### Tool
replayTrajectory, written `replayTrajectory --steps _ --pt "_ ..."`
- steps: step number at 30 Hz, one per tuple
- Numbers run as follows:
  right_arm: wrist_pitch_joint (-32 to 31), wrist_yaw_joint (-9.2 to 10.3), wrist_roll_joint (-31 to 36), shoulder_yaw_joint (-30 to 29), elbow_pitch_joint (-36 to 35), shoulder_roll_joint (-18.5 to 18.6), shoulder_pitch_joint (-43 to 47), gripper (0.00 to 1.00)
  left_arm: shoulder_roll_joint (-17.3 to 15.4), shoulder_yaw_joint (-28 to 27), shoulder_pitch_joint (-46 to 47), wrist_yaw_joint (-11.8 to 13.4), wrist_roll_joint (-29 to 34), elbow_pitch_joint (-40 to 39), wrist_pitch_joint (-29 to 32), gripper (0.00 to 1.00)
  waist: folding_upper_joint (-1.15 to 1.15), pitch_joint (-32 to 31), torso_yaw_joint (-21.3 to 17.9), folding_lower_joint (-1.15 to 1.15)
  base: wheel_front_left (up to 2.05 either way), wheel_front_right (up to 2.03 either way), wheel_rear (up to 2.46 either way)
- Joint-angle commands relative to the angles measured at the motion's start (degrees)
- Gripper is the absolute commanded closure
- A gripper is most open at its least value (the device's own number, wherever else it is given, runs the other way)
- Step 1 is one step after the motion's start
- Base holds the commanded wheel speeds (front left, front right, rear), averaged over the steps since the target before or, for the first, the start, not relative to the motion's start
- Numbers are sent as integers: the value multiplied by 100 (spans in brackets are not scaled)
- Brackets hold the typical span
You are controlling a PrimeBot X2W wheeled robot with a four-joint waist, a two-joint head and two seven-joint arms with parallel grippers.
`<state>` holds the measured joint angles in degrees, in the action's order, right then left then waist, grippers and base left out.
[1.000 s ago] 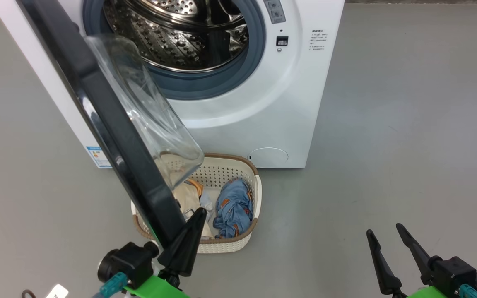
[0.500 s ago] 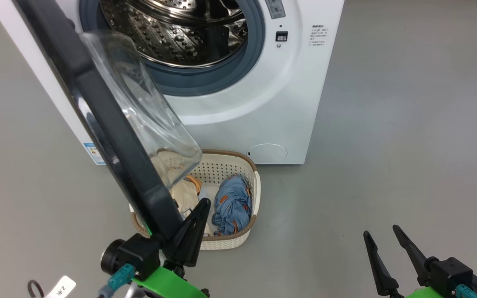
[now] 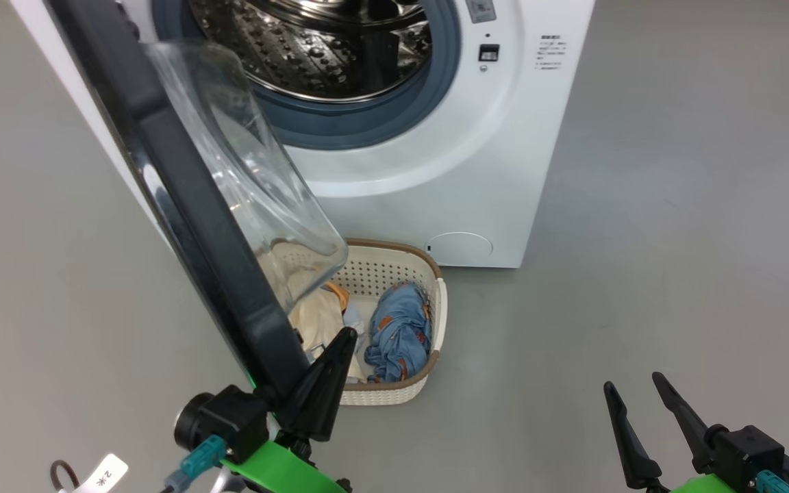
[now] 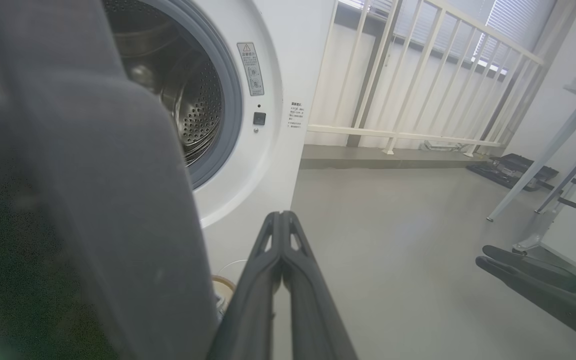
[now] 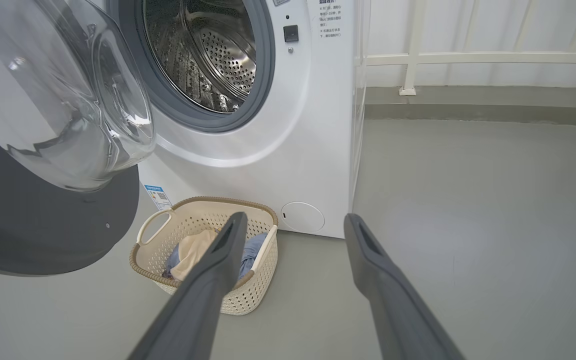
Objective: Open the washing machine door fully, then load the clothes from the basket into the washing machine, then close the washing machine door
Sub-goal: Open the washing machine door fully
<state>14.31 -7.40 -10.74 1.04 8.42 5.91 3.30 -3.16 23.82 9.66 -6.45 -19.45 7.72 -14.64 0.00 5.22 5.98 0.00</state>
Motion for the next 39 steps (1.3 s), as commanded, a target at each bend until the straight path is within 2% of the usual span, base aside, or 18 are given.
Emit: replayTrajectory --steps 1,9,28,39 --pt "69 -9 -57 129 -102 38 -213 0 -114 -287 138 75 -5 -116 -36 100 0 -10 121 0 0 0 0" --pt "69 -9 -69 146 -67 47 -225 0 -130 -183 -73 181 71 -302 -12 100 0 -34 394 0 0 0 0" --pt "69 -9 -167 163 -14 32 -85 0 -288 -432 -513 724 -26 -595 310 100 0 -252 740 0 0 0 0" --pt "69 -9 -181 122 -41 11 -14 0 -429 -659 -597 905 -133 -581 363 100 0 -289 1233 0 0 0 0"
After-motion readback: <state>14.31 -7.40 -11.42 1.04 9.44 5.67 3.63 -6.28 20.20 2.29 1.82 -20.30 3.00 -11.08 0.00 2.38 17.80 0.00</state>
